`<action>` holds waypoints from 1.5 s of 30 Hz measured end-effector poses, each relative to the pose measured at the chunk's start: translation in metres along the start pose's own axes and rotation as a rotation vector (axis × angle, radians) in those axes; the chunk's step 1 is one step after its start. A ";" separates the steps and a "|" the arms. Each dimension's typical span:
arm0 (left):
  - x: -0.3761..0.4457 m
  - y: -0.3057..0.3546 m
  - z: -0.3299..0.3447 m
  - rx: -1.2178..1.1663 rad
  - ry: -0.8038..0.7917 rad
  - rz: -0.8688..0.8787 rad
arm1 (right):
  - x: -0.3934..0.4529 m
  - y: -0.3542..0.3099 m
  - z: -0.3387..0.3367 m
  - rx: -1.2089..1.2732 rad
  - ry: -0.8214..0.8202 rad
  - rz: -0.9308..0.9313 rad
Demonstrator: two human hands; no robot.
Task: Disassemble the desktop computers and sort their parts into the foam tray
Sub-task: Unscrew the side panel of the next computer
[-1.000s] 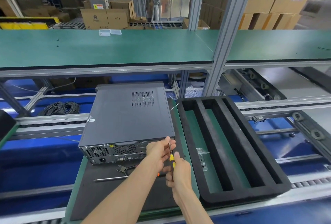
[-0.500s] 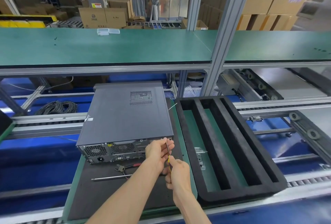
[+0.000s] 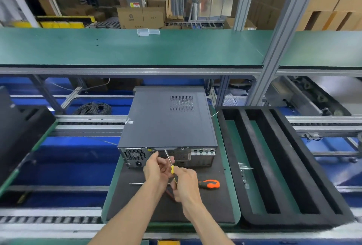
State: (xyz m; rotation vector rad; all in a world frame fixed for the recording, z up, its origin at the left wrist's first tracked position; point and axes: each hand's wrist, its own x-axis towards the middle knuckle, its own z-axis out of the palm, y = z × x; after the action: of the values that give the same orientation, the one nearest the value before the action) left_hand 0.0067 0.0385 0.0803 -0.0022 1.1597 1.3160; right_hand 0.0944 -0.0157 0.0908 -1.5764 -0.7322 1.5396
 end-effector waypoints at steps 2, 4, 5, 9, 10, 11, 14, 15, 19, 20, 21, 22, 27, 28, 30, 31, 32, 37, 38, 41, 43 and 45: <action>-0.002 0.014 -0.016 -0.052 -0.039 0.017 | -0.002 0.002 0.019 0.025 -0.043 0.032; -0.004 0.027 -0.029 -0.050 -0.103 0.046 | -0.003 0.006 0.037 0.048 -0.082 0.064; -0.004 0.033 -0.035 0.002 -0.129 0.058 | -0.004 0.008 0.046 0.051 -0.099 0.077; -0.009 0.051 -0.047 0.298 -0.174 0.097 | -0.006 0.016 0.073 0.021 -0.154 0.109; -0.009 0.054 -0.048 0.340 -0.163 0.099 | -0.005 0.017 0.077 0.007 -0.158 0.111; -0.009 0.056 -0.049 0.367 -0.151 0.094 | -0.005 0.018 0.081 -0.010 -0.159 0.110; -0.008 0.063 -0.048 0.376 -0.127 0.078 | -0.002 0.021 0.087 -0.032 -0.161 0.100; -0.009 0.065 -0.047 0.357 -0.113 0.077 | -0.002 0.021 0.088 -0.030 -0.157 0.098; -0.006 0.066 -0.041 0.241 -0.018 0.072 | 0.001 0.019 0.090 -0.055 -0.136 0.081; -0.005 0.066 -0.041 0.242 -0.005 0.076 | 0.001 0.018 0.091 -0.055 -0.131 0.079; -0.005 0.066 -0.041 0.244 -0.002 0.081 | 0.002 0.018 0.091 -0.051 -0.130 0.077; -0.004 0.066 -0.041 0.246 -0.003 0.085 | 0.003 0.018 0.092 -0.041 -0.129 0.076; -0.003 0.069 -0.041 0.270 0.021 0.103 | 0.005 0.020 0.094 0.041 -0.139 0.107; -0.002 0.069 -0.041 0.279 0.016 0.105 | 0.005 0.022 0.094 0.047 -0.141 0.114; -0.001 0.068 -0.042 0.293 0.005 0.101 | 0.006 0.023 0.095 0.051 -0.136 0.126; 0.000 0.067 -0.042 0.295 0.004 0.099 | 0.006 0.023 0.096 0.051 -0.129 0.133; 0.001 0.066 -0.042 0.293 -0.001 0.099 | 0.007 0.023 0.096 0.050 -0.122 0.138; 0.004 0.065 -0.041 0.296 -0.012 0.108 | 0.005 0.023 0.096 0.035 -0.109 0.139; 0.005 0.065 -0.042 0.298 -0.010 0.113 | 0.005 0.023 0.096 0.035 -0.109 0.139; 0.006 0.064 -0.044 0.306 -0.008 0.121 | 0.004 0.022 0.096 0.042 -0.102 0.135; 0.006 0.065 -0.043 0.311 0.000 0.114 | 0.004 0.021 0.095 0.064 -0.108 0.142; 0.007 0.067 -0.042 0.335 0.001 0.117 | 0.003 0.015 0.095 0.109 -0.129 0.169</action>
State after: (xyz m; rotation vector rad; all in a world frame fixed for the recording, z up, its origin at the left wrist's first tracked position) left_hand -0.0712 0.0412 0.0946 0.3133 1.3858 1.2079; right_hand -0.0013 -0.0072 0.0815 -1.5003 -0.5861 1.7868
